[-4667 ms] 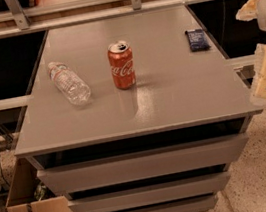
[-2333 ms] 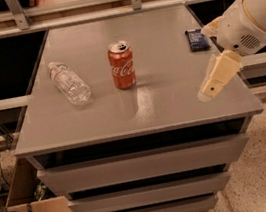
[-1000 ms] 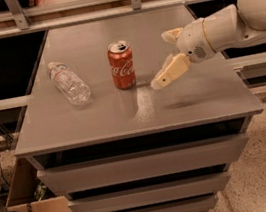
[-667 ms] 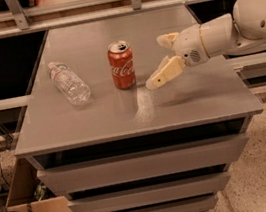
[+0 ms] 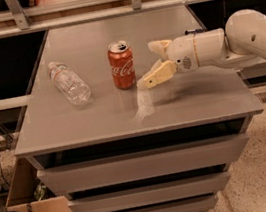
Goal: Knock coke can over
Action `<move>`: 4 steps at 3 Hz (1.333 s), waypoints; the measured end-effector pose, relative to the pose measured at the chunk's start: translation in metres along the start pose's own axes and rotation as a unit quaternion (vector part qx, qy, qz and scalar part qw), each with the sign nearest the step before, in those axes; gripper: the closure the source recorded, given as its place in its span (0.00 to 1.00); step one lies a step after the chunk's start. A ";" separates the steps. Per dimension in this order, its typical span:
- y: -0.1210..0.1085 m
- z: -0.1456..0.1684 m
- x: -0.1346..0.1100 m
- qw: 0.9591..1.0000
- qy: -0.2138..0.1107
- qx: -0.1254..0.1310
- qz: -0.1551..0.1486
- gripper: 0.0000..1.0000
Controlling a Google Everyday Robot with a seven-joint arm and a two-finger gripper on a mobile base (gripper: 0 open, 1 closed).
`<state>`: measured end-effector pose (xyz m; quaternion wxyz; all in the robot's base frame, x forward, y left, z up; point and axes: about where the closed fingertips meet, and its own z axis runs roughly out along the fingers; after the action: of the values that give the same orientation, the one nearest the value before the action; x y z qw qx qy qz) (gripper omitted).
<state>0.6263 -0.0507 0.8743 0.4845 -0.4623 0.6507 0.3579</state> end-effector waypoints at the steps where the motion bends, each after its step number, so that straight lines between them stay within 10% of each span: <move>1: 0.003 0.012 -0.004 0.999 -0.028 -0.013 0.009 0.00; 2: 0.006 0.025 -0.009 0.998 -0.047 -0.028 0.013 0.00; 4: 0.009 0.040 -0.012 0.997 -0.064 -0.043 0.019 0.40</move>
Offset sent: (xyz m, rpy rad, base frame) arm 0.0060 0.0361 0.0029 0.1485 0.0125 0.0655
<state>0.6312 -0.0086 0.8748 0.4978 -0.4470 0.6107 0.4236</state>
